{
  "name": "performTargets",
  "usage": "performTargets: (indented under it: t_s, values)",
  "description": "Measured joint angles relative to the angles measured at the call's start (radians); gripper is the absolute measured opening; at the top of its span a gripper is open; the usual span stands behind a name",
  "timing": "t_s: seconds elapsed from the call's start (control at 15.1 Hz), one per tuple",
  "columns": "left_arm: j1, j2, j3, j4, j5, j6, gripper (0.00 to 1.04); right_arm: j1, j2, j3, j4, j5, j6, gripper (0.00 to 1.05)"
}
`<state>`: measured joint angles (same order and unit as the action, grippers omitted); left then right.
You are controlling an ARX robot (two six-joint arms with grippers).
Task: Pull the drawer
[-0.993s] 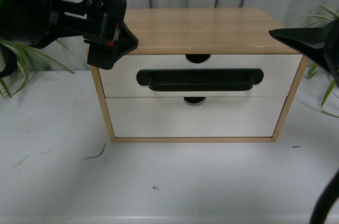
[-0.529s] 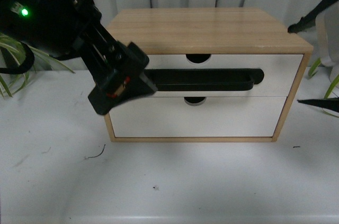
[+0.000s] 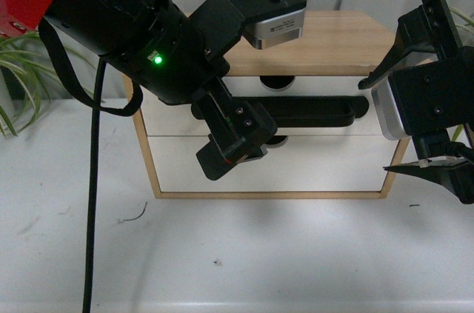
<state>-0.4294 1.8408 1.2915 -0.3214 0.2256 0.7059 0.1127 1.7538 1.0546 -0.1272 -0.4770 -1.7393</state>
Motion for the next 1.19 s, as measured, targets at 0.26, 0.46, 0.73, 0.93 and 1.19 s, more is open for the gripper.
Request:
performTargets:
  t_s: [0.26,0.46,0.73,0.93,1.19]
  values:
    - [-0.007,0.039,0.021,0.0,-0.005,-0.001,0.98,0.027,0.043,0.032,-0.013,0.013,-0.001,0.98]
    - [-0.007,0.058,0.024,0.004,-0.016,-0.001,0.98,0.052,0.058,0.037,-0.012,0.017,-0.001,0.98]
    - [-0.006,0.081,0.035,0.016,-0.02,-0.018,0.98,0.085,0.101,0.04,0.001,0.029,-0.001,0.98]
    - [-0.007,0.096,0.037,0.024,-0.014,-0.018,0.98,0.091,0.125,0.053,0.012,0.036,-0.002,0.98]
    - [-0.009,0.105,0.033,0.042,-0.004,-0.018,0.98,0.09,0.149,0.053,0.031,0.047,-0.002,0.98]
